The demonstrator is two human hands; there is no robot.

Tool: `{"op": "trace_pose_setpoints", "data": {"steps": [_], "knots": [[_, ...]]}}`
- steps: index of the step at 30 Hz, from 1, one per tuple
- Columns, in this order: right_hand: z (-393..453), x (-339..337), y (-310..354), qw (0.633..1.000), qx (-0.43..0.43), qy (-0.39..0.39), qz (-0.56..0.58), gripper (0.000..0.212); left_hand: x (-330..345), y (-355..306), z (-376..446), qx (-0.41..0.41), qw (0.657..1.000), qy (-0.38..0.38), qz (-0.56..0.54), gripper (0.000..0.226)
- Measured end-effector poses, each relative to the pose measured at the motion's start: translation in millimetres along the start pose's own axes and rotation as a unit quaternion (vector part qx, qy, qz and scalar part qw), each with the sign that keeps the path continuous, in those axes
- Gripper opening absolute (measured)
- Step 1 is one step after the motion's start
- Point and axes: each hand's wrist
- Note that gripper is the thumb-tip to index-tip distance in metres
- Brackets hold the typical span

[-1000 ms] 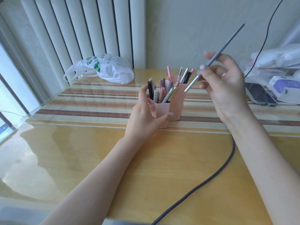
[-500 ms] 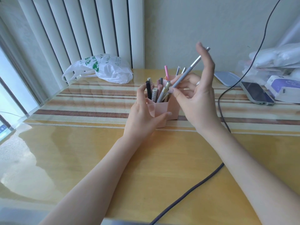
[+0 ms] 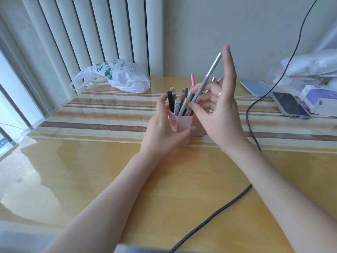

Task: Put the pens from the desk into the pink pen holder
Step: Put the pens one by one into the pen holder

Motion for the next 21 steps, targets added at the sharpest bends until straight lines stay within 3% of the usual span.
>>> {"op": "trace_pose_setpoints", "data": {"steps": [5, 9, 11, 21], "knots": [[0.0, -1.0, -6.4, 1.0, 0.018, 0.017, -0.016, 0.096, 0.1, -0.8, -0.1, 0.002, 1.0, 0.0, 0.003, 0.091], [-0.2, 1.6, -8.0, 0.995, -0.027, 0.0, -0.092, 0.042, 0.3, -1.1, -0.2, 0.0, 1.0, 0.001, -0.003, 0.092], [2.2, -1.6, -7.1, 0.994, -0.042, -0.029, -0.097, 0.029, 0.6, -0.5, 0.4, 0.0, 1.0, 0.002, 0.0, 0.091], [5.7, -9.2, -28.2, 0.97, -0.061, -0.12, -0.202, 0.042, 0.8, 0.6, 1.0, -0.001, 1.0, 0.003, -0.007, 0.089]]}}
Point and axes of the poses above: each hand's wrist, its own z-axis towards the middle knuckle, its own x-axis out of the palm, y = z × x, and after that the axes turned 1 degree about -z, right-handed
